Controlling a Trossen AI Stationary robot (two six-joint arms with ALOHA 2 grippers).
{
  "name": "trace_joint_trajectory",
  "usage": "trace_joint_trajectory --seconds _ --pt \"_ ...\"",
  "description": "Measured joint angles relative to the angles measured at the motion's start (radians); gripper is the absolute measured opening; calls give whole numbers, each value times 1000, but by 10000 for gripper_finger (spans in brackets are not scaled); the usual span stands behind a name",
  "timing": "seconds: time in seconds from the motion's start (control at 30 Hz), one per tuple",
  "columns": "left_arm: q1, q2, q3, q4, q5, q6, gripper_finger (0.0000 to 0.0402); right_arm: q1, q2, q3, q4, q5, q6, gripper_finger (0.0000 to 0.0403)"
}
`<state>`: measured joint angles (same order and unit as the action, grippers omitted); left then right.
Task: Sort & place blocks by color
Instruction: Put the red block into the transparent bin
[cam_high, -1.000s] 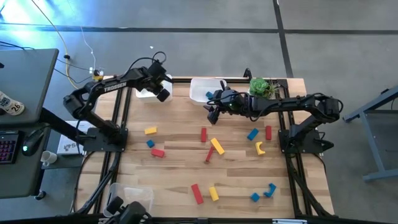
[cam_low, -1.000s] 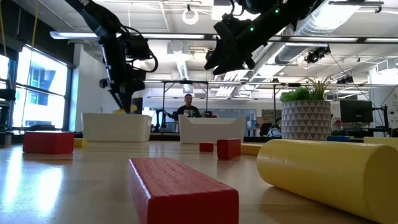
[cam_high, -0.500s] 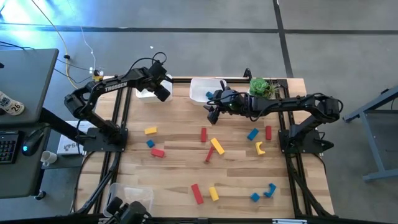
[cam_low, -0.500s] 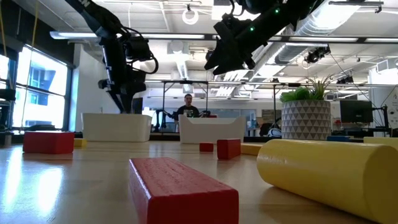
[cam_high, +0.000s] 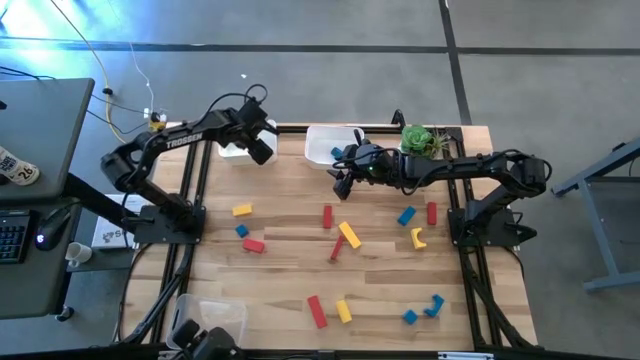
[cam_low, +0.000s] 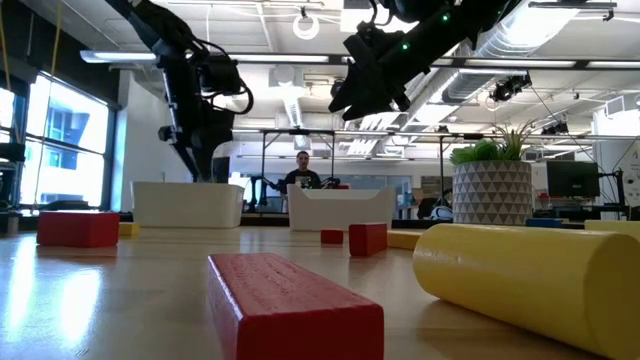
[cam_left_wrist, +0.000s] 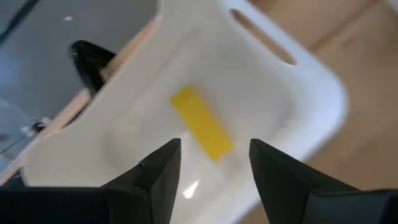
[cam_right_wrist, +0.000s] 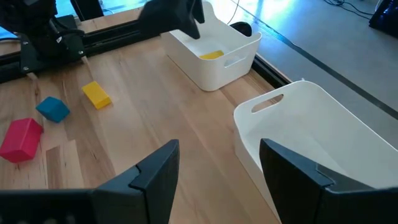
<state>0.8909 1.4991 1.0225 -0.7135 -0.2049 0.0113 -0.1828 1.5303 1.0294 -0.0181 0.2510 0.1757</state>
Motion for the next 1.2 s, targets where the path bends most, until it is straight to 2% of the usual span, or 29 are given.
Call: trace_joint_trajectory --seconds 0.3,0.6,0.9,1.2 --pt "-94 -93 0 -39 54 0 179 0 0 0 0 0 0 211" --pt "-260 -161 0 -121 108 -26 180 0 0 0 0 0 0 211" --pt "-458 -175 0 -248 121 -27 180 0 0 0 0 0 0 211" --pt "-619 -175 0 -312 121 -113 180 0 0 0 0 0 6 211"
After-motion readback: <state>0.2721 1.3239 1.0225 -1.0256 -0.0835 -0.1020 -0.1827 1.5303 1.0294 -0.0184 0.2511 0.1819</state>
